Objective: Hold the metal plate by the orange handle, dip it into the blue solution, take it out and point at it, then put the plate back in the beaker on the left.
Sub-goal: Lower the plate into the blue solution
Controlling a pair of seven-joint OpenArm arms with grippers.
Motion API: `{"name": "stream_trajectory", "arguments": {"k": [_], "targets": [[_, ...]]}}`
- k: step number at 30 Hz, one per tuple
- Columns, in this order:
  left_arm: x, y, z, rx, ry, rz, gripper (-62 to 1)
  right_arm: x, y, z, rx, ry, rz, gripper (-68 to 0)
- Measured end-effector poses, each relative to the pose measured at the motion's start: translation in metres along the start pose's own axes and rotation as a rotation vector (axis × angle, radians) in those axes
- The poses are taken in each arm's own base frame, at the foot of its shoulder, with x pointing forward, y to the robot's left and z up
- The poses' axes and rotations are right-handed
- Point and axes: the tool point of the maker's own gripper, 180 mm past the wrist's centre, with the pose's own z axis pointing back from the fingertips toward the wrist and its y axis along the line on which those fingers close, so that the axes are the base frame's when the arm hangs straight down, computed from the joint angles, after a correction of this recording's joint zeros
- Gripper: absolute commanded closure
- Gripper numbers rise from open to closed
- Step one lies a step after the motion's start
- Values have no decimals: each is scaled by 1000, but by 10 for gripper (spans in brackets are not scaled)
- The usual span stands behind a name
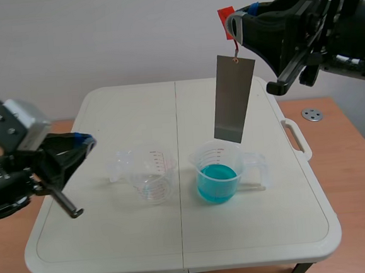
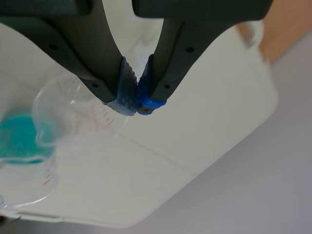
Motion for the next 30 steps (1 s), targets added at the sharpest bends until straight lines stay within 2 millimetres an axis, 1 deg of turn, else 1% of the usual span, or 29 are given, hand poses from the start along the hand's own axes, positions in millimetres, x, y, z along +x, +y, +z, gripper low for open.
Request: {"name": "stream_trajectory", "arguments": {"k": [3,7,9,11,13,15,17,19,21,25,30], "targets": [[-21,23,43,90,58,16,-17,0,0,0,0,0,0,-13],[-51,42,101,189,180,33,-17,0,1,0,1,-2,-2,-13],[-66,45,130,244,247,57,-17,0,1,0,1,-2,-2,-13],[-79,39,157,262,311,95,-17,1,0,0,0,-9,-2,-13],[-92,23,181,256,379,145,-17,3,0,0,0,-19,-3,-13],[-106,1,203,240,448,203,-17,2,-1,0,-2,-22,-7,-13],[-119,-21,223,241,510,261,-17,-1,-2,1,-7,-16,-15,-13],[-129,-42,238,259,556,321,-17,-4,-3,1,-10,-12,-20,-13],[-138,-60,250,286,592,379,-17,-5,-4,1,-12,-14,-24,-13],[-155,-95,267,316,666,473,-16,-6,-3,1,-10,-24,-38,-13],[-168,-127,283,348,730,551,-16,-18,11,-5,31,-4,-65,-13]]}}
